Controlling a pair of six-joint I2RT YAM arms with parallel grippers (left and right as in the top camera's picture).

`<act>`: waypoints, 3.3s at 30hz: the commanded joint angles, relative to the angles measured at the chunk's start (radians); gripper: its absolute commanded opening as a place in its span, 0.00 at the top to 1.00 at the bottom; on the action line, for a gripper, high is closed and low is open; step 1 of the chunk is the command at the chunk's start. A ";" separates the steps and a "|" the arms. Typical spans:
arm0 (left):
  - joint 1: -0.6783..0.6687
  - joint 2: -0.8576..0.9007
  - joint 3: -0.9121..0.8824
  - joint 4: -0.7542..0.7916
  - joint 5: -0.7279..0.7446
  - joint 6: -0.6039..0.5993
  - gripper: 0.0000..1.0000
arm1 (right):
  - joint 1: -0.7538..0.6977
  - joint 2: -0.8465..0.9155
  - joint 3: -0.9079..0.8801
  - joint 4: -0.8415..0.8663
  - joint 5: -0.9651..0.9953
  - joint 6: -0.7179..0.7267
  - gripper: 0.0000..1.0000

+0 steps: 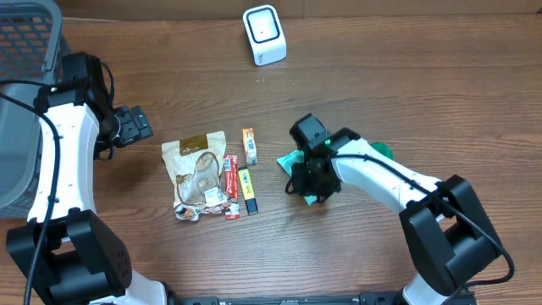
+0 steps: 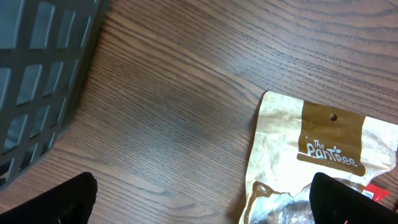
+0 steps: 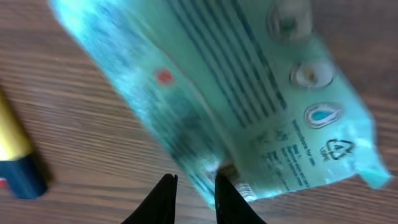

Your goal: Scan the item barcode

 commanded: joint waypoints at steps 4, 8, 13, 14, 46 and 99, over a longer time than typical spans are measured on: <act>-0.002 -0.003 0.004 -0.003 0.002 0.012 0.00 | 0.001 -0.013 -0.105 0.020 0.036 0.016 0.71; -0.002 -0.003 0.004 -0.002 0.002 0.012 0.00 | -0.016 -0.014 -0.100 -0.038 0.154 -0.035 0.65; -0.002 -0.003 0.004 -0.003 0.002 0.012 0.00 | -0.042 -0.014 -0.100 -0.058 0.251 -0.150 0.60; -0.002 -0.003 0.004 -0.003 0.002 0.012 0.00 | -0.044 -0.014 -0.099 -0.054 0.278 -0.164 0.59; -0.002 -0.003 0.004 -0.003 0.002 0.012 0.00 | -0.166 -0.013 0.071 -0.145 0.109 0.044 0.21; -0.001 -0.003 0.004 0.029 -0.254 0.229 0.00 | -0.164 -0.013 0.064 0.070 0.005 0.003 0.00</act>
